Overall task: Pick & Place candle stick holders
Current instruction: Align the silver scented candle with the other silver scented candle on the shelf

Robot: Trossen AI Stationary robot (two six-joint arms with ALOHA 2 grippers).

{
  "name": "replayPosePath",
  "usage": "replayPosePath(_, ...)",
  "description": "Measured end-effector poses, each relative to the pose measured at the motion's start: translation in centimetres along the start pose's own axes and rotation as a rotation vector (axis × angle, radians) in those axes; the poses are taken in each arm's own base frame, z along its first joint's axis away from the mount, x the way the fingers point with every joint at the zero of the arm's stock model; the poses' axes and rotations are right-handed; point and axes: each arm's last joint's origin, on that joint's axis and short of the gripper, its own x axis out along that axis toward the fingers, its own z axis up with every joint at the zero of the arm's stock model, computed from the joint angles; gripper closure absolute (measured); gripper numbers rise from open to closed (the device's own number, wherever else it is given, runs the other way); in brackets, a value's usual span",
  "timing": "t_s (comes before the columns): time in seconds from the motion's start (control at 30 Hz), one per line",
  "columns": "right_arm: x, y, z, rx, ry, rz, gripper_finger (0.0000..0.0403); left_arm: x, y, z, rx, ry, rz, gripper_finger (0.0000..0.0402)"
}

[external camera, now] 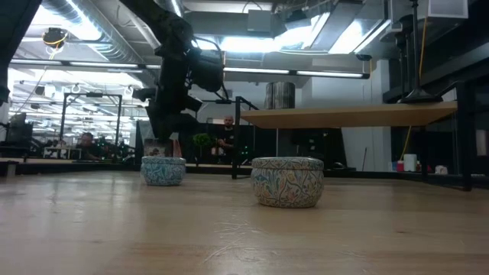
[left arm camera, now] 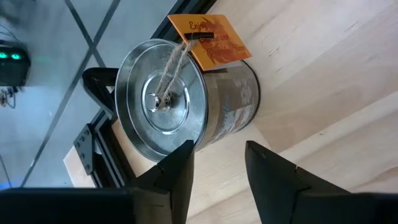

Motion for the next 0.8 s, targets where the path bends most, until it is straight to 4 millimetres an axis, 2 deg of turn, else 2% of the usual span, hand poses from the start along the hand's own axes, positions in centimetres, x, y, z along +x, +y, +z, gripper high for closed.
replayPosePath(0.2, 0.0, 0.0, 0.0, 0.000, 0.000, 0.000, 0.0398, -0.2, -0.3, -0.2, 0.036, 0.001, -0.007, 0.0304)
replayPosePath(0.43, 0.0, 0.0, 0.0, 0.000, 0.000, 0.000, 0.0398, -1.7, -1.3, -0.2, 0.060, -0.036, 0.038, 0.0337)
replayPosePath(0.57, 0.0, 0.0, 0.0, 0.000, 0.000, 0.000, 0.0398, -2.4, -1.2, 0.3, 0.070, -0.066, 0.042, 0.0335)
replayPosePath(0.8, 0.0, 0.0, 0.0, 0.000, 0.000, 0.000, 0.0398, -1.9, -0.4, 0.6, 0.007, -0.046, 0.031, 0.0302)
